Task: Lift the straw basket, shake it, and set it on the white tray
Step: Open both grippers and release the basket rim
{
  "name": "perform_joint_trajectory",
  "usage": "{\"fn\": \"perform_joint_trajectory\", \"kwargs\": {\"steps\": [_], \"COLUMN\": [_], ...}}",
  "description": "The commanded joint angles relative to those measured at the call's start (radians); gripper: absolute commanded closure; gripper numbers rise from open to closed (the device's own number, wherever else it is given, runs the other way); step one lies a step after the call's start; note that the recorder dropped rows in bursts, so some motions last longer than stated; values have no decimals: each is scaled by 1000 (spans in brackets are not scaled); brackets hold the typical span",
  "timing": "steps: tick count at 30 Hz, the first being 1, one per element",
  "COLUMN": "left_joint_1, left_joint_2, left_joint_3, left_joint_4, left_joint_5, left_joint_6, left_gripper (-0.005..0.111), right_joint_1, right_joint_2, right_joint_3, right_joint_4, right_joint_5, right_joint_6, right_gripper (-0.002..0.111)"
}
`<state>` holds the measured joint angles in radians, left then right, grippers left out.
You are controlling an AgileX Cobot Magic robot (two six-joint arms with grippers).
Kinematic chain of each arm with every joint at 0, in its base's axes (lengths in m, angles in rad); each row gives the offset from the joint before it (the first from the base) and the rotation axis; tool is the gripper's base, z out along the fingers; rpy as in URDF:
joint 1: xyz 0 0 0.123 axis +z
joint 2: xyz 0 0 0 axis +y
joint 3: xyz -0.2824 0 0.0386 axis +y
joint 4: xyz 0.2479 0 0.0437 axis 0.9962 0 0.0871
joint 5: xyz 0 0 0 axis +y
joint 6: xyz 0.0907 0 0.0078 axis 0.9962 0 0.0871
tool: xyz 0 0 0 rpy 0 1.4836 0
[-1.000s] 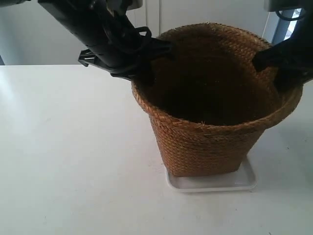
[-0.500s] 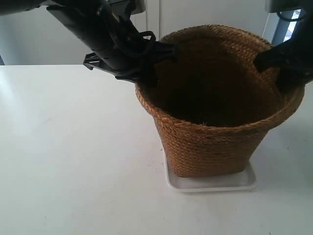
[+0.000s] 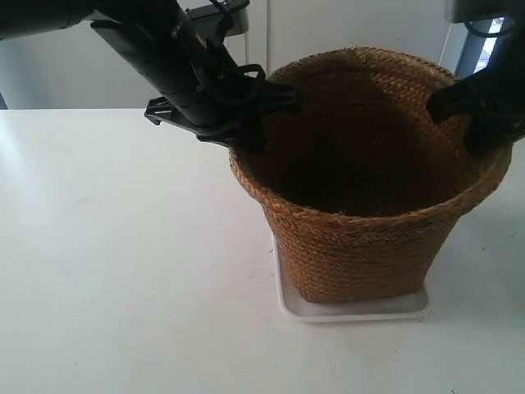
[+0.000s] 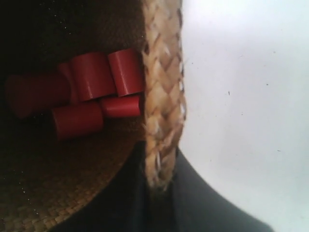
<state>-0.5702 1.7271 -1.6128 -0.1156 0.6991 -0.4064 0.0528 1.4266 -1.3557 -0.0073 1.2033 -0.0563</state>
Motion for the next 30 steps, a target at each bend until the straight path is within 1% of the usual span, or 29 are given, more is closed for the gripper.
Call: {"fn": "perform_joint_trajectory", "kwargs": {"steps": [1,3,6,12,18,20,22,24,27,28,30], "left_joint_1": [0,0,0,0,0,0,0,0,0,0,0], "left_joint_2": [-15,-15,-15,-27,-51,-51,-46,-46,-46,-46,-51], "left_joint_3": [-6,-6,-6,-6,-6,-6,-6,-6,-6,-6,-6], "left_joint_4": [20,20,20,17,20,20,20,20,20,20,23], "left_joint_5": [18,22,34,51,27,33,41,42,44,49,49], "left_joint_6": [46,46,46,46,48,70,74,74,74,74,74], "left_gripper": [107,107,107,107,107,105,98,86,64,51,36], "right_joint_1": [-7,-7,-7,-7,-7,-7,-7,-7,-7,-7,-7], "right_joint_2": [-5,-5,-5,2,19,20,20,20,20,20,20], "right_joint_3": [-4,-4,-4,-4,-3,-3,-3,-3,-3,-3,-5], "right_joint_4": [-37,-34,-15,-8,-8,-8,-4,-4,-4,-4,-6], "right_joint_5": [18,18,18,18,18,18,15,8,3,-2,-17], "right_joint_6": [-36,-36,-36,-52,-54,-54,-54,-54,-52,-52,-54], "right_gripper": [90,84,80,80,80,78,73,66,54,46,40]}}
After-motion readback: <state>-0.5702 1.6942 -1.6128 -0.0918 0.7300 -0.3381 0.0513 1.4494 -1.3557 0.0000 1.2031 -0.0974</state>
